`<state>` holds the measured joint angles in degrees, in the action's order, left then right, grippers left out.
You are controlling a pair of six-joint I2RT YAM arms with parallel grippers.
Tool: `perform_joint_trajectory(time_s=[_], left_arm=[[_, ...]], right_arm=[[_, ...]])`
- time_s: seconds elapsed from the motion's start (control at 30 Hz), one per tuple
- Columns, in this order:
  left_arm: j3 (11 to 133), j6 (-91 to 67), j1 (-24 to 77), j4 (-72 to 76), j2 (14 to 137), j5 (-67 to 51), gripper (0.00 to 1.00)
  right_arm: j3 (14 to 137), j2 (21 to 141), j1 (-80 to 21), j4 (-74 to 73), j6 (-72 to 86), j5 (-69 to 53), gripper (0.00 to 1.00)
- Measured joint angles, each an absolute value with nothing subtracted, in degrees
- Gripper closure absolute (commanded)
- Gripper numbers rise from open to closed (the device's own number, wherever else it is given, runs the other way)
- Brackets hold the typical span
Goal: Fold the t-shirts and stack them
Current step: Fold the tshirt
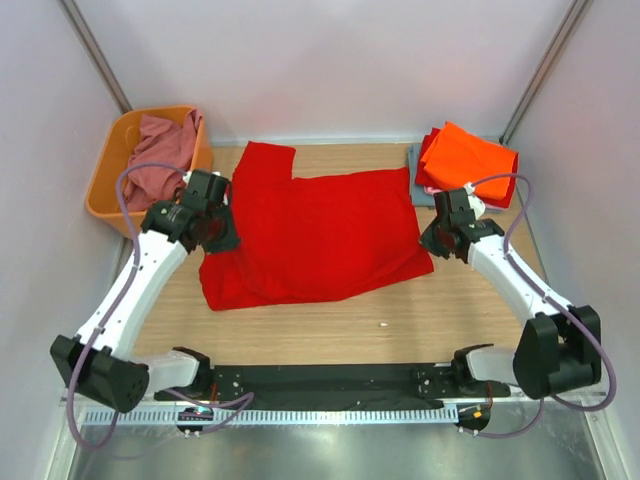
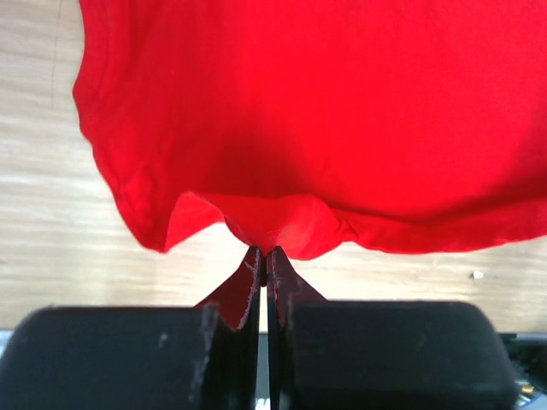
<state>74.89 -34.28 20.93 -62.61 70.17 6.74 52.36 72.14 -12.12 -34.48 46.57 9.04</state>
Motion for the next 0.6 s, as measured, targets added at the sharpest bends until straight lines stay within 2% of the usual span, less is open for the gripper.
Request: perform_joint_trajectory(time_s=[0.23,0.6], left_arm=[[76.8,-28.9,14.0,-58.2,77.5,2.7,1.00],[83.9,-25.2,11.9,-55.9,87.9,2.0,1.00]], right_arm=[[56.0,79.2,-10.6,-31.7,44.9,9.1,0.99],[57.9,87.1,-8.4,-28.7,43.6,8.3,0.99]])
